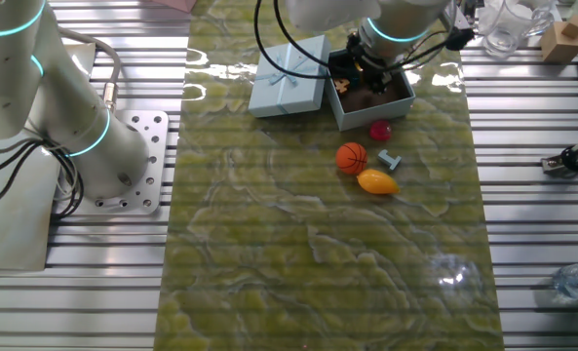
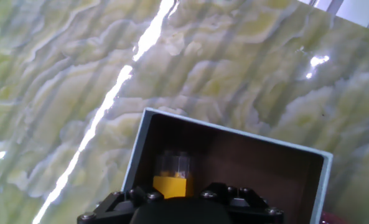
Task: Take everything out of the gift box
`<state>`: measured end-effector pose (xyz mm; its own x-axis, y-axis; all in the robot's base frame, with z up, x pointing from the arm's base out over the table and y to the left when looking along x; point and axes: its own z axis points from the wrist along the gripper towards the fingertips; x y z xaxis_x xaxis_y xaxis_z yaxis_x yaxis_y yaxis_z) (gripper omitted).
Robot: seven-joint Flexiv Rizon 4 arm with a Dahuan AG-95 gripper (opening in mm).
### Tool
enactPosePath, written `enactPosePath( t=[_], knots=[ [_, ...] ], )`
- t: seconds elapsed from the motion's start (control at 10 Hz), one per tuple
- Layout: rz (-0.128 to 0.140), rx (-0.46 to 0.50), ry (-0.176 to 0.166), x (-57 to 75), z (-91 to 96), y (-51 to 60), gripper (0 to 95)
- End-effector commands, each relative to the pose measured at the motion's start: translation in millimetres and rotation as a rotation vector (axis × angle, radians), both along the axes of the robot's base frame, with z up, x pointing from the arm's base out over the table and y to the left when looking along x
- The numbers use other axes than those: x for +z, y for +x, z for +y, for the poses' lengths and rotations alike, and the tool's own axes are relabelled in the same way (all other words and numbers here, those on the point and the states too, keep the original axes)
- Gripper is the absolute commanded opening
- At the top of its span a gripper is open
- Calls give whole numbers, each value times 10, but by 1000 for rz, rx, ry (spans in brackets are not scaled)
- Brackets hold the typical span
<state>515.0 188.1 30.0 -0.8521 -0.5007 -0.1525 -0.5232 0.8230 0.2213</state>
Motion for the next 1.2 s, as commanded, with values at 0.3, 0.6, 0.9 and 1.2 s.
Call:
enactPosePath(
  t=[0.3, 0.6, 0.9, 1.2],
  knots=[
    [-14, -3, -24, -23, -22, 17, 570],
    [-49, 9, -44, -23, -25, 23, 570],
    [-123, 21, -118, -14, -19, 28, 380],
    [-116, 10, -110, -14, -20, 28, 190]
  ],
)
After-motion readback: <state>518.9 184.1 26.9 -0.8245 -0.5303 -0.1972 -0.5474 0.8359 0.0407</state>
